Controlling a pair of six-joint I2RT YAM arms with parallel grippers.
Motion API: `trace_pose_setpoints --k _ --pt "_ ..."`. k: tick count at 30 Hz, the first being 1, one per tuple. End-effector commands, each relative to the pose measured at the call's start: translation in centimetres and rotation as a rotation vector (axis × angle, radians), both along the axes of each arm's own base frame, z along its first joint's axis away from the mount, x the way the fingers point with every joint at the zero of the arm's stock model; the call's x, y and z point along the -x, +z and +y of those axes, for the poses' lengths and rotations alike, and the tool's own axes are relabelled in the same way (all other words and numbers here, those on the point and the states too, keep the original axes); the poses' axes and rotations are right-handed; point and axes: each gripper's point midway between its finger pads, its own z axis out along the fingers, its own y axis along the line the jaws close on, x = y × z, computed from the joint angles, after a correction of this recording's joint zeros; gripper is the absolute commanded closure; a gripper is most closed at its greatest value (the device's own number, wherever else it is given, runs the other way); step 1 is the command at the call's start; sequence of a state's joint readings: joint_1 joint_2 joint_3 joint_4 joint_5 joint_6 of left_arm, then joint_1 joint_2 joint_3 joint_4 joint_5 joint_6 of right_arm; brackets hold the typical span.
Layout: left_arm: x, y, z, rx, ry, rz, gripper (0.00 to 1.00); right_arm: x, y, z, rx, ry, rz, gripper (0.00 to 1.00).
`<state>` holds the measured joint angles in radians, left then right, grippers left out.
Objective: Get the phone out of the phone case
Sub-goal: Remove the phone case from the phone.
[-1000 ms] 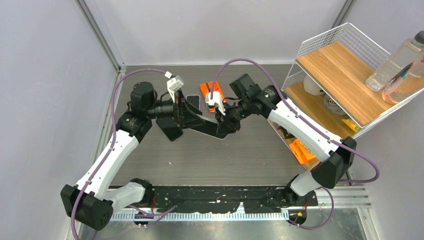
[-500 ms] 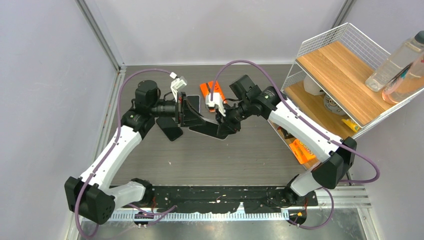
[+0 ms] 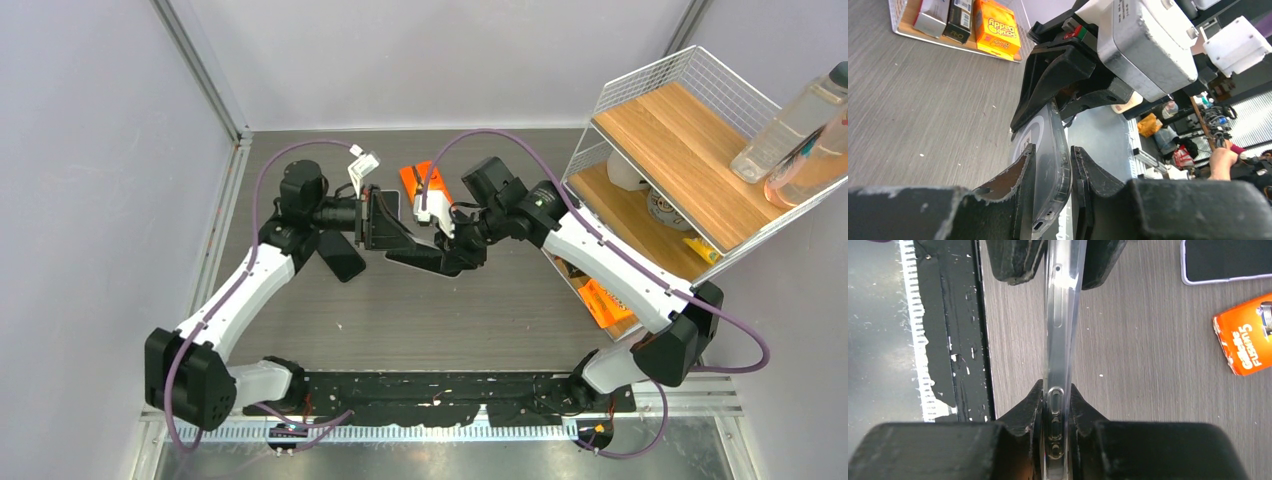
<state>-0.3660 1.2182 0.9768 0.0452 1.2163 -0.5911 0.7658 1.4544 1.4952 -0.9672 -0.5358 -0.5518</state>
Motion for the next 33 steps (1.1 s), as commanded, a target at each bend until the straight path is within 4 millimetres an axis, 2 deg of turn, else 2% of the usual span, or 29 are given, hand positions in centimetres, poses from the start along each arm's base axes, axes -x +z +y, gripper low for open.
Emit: trace_pose_setpoints --k 1,9,33 --pt "-1.0 0.2 -0.6 0.017 0.025 0.188 1.0 -2.3 2.5 1.2 -0.05 -0.016 -0.207 0.95" --pt "-2.7 -0.5 -1.3 0.055 0.014 0.304 1.0 -2.9 2.4 1.1 -0.021 -0.034 -0.263 0.95" --pt "-5.3 -6.7 -2.3 -0.019 0.052 0.594 1.0 -4.1 3.7 1.1 0.012 -0.061 -0.403 0.95"
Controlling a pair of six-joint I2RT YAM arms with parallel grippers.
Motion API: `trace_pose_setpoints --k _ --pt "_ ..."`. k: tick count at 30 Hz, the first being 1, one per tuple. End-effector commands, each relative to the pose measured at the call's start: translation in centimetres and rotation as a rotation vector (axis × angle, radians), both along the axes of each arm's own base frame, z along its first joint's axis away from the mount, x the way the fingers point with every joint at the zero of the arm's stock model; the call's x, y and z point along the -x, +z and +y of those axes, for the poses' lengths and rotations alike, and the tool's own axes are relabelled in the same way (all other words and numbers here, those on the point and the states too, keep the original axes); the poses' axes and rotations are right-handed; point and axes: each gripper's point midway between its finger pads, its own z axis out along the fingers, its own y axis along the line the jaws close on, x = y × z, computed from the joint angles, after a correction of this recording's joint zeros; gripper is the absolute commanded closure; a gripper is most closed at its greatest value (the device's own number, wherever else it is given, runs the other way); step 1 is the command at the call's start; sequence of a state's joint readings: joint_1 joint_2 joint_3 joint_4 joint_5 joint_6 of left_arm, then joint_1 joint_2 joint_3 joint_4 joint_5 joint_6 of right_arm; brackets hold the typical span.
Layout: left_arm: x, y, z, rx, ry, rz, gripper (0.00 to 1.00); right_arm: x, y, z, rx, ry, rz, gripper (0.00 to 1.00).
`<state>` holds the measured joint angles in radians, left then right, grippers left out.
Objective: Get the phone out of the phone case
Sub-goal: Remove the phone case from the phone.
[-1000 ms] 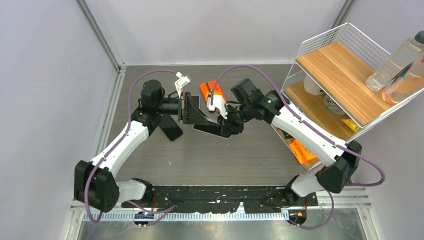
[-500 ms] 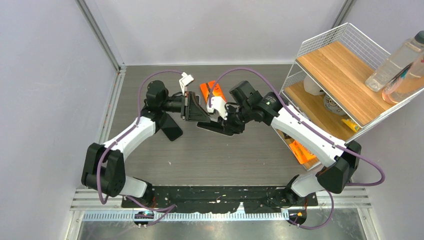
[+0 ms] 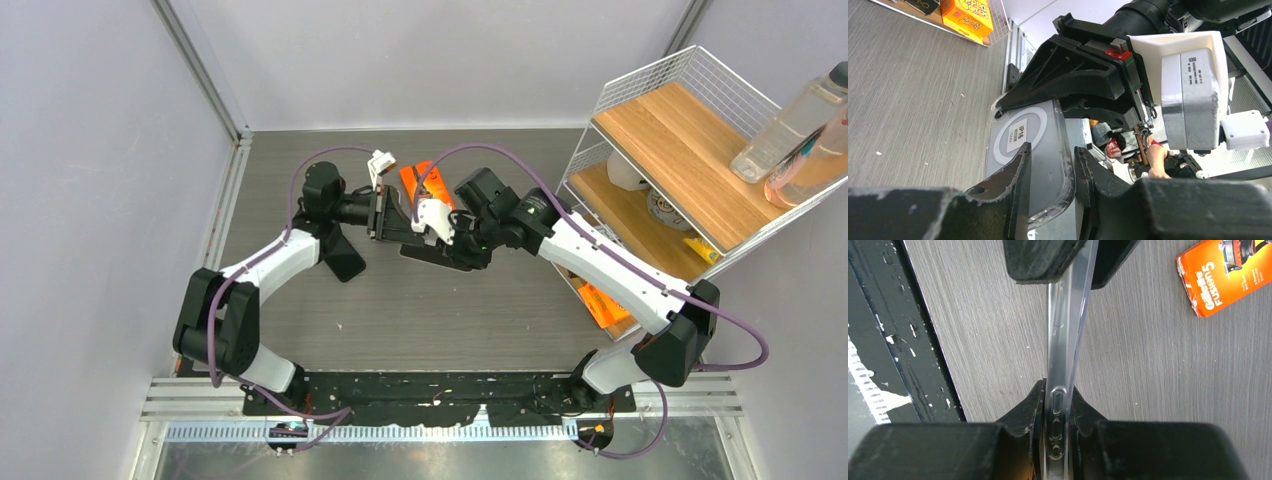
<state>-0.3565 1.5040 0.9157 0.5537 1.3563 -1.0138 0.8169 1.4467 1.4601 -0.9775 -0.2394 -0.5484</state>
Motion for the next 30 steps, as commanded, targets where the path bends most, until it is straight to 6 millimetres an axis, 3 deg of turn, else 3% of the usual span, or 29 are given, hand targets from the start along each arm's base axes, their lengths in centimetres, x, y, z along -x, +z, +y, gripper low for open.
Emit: trace_pose_setpoints --k 1,9,19,30 --pt "-2.6 -3.0 -0.9 -0.099 0.144 0.328 1.0 -2.1 6.1 3.5 -0.156 0.098 -0.268 0.95" --pt "-3.0 -4.1 -1.1 -0.115 0.126 0.384 1.0 -2.3 6.3 3.6 -0.136 0.099 -0.3 0.95" --pt "-2.9 -3.4 -1.2 -0.087 0.083 0.35 1.0 -2.3 6.1 3.5 -0.124 0.105 -0.315 0.95" --pt "-1.0 -1.6 -0.1 -0.098 0.038 0.103 1.0 -1.6 4.5 3.5 -0.102 0.128 -0.246 0.95"
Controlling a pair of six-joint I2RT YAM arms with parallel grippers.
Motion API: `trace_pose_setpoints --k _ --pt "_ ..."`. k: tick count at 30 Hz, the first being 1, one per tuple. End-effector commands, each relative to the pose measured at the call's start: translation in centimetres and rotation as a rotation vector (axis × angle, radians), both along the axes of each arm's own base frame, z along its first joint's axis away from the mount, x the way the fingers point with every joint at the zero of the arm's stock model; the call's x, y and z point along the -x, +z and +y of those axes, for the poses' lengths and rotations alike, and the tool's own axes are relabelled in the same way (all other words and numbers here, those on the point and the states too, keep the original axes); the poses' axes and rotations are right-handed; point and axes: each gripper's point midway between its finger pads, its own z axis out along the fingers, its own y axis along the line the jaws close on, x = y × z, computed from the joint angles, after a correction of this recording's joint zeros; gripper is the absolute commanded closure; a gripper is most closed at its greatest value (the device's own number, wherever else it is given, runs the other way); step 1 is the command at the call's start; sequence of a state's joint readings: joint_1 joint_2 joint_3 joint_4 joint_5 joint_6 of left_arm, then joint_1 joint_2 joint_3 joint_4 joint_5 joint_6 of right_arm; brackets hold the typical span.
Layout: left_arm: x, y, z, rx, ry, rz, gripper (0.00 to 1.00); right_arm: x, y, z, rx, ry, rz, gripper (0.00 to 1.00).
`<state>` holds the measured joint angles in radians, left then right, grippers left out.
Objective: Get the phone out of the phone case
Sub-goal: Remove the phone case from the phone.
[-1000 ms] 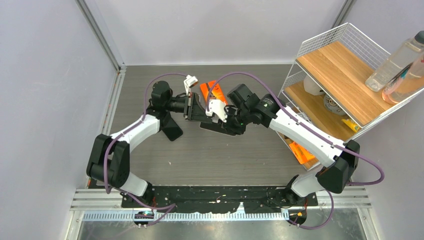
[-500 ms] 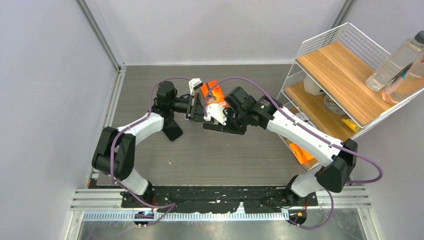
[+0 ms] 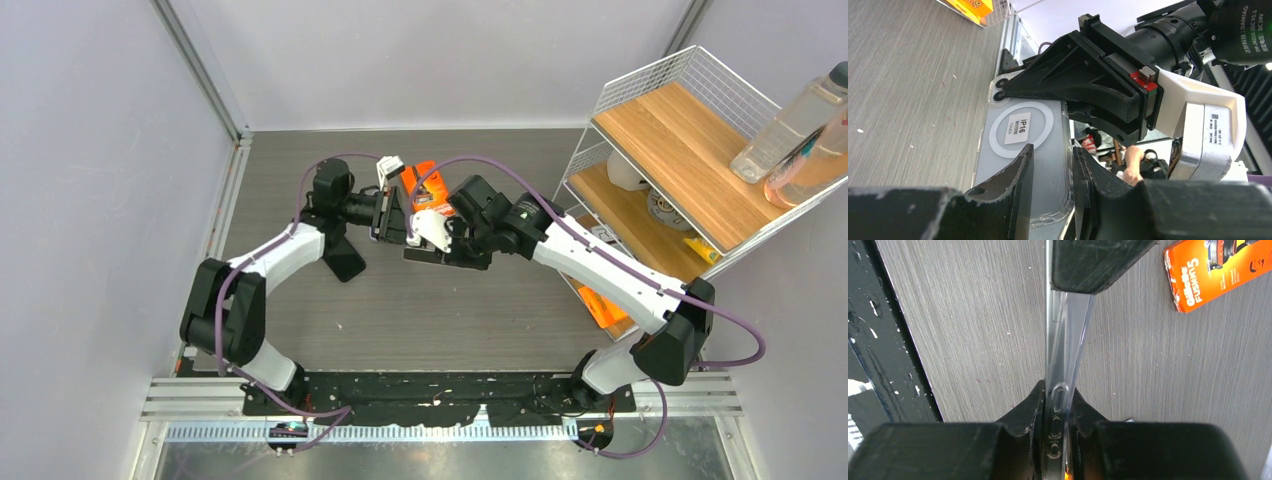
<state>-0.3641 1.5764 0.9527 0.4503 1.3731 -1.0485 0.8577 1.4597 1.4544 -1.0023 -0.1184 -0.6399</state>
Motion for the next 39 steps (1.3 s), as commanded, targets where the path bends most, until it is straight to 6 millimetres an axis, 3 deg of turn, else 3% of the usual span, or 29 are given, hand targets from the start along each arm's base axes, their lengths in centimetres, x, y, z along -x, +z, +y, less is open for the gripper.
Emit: trace_pose_setpoints --k 1,3,6,11,13,17,22,30,34,39 --pt "-0.3 0.2 0.6 -0.056 0.053 -0.094 1.0 -0.9 5.2 4.4 -0.219 0.098 -0.134 0.95" --pt "0.3 0.4 1.1 -0.075 0.04 -0.135 0.94 -0.8 5.1 4.2 -0.221 0.098 -0.116 0.95" --pt "1.2 1.1 1.8 -0.09 0.019 -0.193 0.77 -0.6 4.7 4.0 -0.217 0.102 -0.088 0.95" --pt "3.0 2.0 2.9 -0.122 -0.018 -0.311 0.4 -0.1 4.0 3.9 -0.208 0.116 -0.047 0.95" --pt "3.6 2.2 3.4 -0.13 -0.031 -0.375 0.19 0.0 3.8 3.8 -0.204 0.12 -0.035 0.95" --pt "4.6 2.7 4.3 -0.163 -0.05 -0.471 0.01 0.4 3.6 3.7 -0.205 0.13 -0.011 0.95" --pt "5.2 2.1 5.9 -0.226 -0.054 -0.598 0.0 1.5 4.2 3.6 -0.238 0.153 0.067 0.95" --pt "5.3 2.1 6.7 -0.234 0.0 -0.866 0.01 4.0 6.9 3.9 -0.336 0.237 0.264 0.95" --pt "5.7 2.6 6.7 -0.209 0.012 -0.927 0.08 4.5 7.4 3.9 -0.36 0.254 0.306 0.95" --pt "5.7 3.0 6.2 -0.187 0.02 -0.938 0.25 4.8 7.8 4.0 -0.377 0.264 0.339 0.95"
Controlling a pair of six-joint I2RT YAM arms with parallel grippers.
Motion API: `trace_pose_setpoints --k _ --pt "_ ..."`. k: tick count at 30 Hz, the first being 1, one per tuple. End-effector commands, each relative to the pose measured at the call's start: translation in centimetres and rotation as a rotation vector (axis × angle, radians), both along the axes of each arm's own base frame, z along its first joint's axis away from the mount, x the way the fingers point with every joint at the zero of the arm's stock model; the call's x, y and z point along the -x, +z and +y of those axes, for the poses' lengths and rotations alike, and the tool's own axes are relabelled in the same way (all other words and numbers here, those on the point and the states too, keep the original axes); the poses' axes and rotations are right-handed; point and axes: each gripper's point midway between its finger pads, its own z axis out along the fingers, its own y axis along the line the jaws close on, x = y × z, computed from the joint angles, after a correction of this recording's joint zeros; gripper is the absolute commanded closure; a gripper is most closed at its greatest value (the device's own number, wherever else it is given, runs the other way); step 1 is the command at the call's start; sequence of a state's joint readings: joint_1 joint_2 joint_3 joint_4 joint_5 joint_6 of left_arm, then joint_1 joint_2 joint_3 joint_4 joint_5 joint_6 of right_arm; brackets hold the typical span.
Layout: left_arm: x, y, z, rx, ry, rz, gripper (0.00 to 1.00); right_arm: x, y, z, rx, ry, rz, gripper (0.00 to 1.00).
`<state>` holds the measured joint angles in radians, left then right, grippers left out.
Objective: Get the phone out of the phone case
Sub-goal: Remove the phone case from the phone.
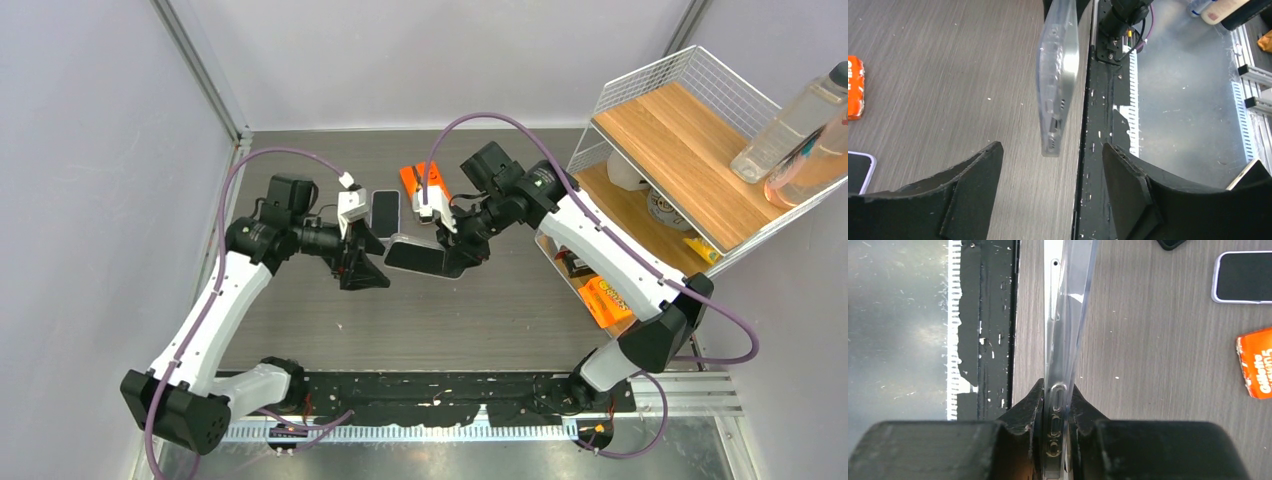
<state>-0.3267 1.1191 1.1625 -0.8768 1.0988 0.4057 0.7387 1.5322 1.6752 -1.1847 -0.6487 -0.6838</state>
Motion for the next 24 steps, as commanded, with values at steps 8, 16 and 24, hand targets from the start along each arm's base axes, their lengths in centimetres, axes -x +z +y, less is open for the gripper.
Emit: trace_pose_setpoints --k 8,16,24 --pt "-0.9 0.4 -1.3 0.06 -0.026 -0.09 0.44 1.2 2.7 1.1 -0.11 0.071 0.047 0.95" --pt "-0.5 -0.1 -1.5 0.081 -0.058 -0.149 0.48 1.1 2.7 1.3 -0.111 0.071 0.066 0.95" --pt "-0.5 -0.2 -2.0 0.1 -0.076 -0.187 0.66 1.0 2.7 1.4 -0.114 0.072 0.082 0.95"
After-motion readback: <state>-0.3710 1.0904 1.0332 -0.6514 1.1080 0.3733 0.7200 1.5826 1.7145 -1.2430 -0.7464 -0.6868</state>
